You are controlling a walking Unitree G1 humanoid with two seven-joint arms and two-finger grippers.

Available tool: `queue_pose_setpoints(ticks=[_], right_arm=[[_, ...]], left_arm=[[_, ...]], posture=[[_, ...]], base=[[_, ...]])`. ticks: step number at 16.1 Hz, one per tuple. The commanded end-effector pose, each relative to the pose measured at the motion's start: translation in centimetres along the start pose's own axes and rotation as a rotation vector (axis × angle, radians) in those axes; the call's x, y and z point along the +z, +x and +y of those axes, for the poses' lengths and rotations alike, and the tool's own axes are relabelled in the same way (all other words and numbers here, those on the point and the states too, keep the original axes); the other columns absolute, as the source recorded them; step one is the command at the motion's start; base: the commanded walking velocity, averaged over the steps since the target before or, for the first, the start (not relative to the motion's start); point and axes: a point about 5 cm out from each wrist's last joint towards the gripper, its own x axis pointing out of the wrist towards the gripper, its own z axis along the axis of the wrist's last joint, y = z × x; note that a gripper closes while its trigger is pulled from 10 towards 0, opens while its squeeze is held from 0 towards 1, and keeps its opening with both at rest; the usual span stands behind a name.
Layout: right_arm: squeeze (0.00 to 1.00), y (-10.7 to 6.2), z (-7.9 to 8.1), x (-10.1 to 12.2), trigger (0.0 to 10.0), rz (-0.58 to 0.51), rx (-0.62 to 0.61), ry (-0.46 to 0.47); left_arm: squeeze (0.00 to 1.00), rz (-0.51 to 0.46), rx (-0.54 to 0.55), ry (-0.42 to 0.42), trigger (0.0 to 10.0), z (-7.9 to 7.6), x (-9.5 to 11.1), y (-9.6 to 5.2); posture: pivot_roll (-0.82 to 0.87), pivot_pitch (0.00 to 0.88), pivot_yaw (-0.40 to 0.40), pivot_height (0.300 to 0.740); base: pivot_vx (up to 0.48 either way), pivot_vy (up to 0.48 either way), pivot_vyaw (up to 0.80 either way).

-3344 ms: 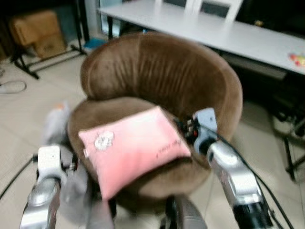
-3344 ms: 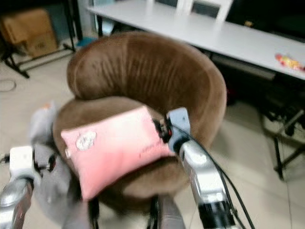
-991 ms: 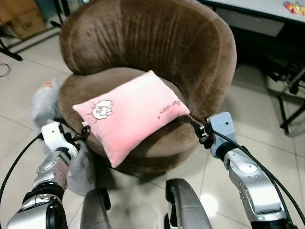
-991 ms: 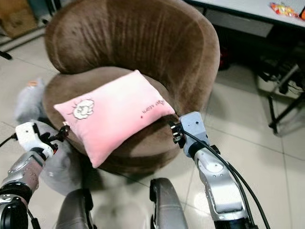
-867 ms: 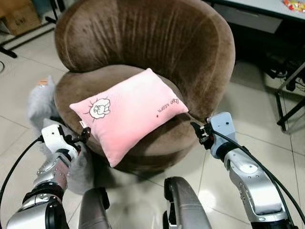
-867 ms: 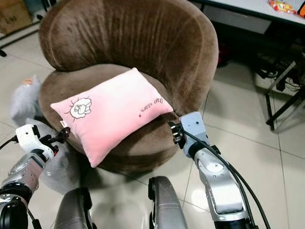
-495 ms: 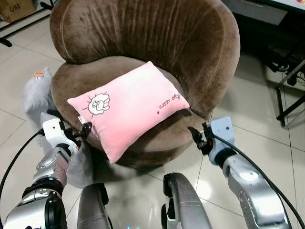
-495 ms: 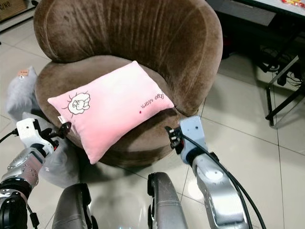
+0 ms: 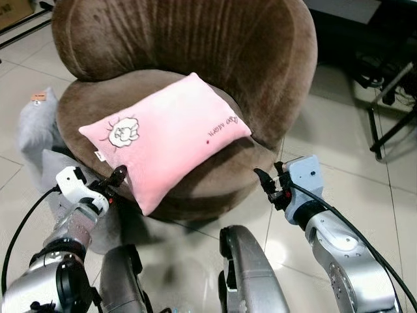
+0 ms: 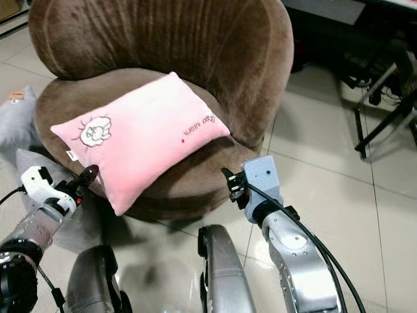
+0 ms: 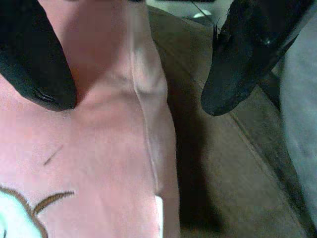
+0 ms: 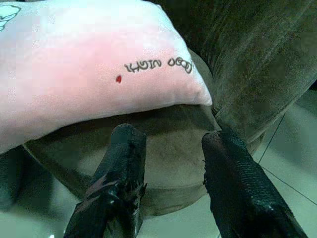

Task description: Move the pillow to the sofa from floor

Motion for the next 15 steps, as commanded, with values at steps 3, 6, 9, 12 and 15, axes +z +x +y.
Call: queue_pose_setpoints(ticks=[3,6,9,12,15], right_arm=[[0.0,-0.7,-0.3,0.3,10.0,0.001,-0.022,-0.057],[0.0,-1.3,-0.5,0.9,10.0,-0.017,-0.024,-0.093],[0.0,-1.3,-0.6,1.6,10.0,-0.039,-0.033,-0.103],[0.0,-1.5,-0.5,1.7,10.0,-0.04,-0.03,-0.11],[0.0,-1.7,-0.3,1.6,10.0,-0.034,-0.022,-0.11]], left_arm=[[0.0,-0.011,0.036,-0.069,10.0,-0.1,1.0,0.3],[0.0,0.002,0.005,-0.137,10.0,-0.7,1.1,0.6],[0.0,-0.023,0.005,-0.175,0.0,-0.9,1.6,0.7],[0.0,-0.01,-0.035,-0.191,0.0,-1.1,1.5,0.7],[0.0,-0.012,-0.036,-0.203,0.0,-0.7,1.5,0.5]], posture=[[-0.42,0.193,-0.102,0.548],[-0.45,0.195,-0.116,0.548],[-0.46,0.193,-0.131,0.548],[-0.46,0.192,-0.133,0.548],[-0.46,0.194,-0.135,0.548]], base=[[0.0,0.0,0.0],[0.0,0.0,0.0],[0.0,0.0,0.0],[0.0,0.0,0.0],[0.0,0.0,0.0]])
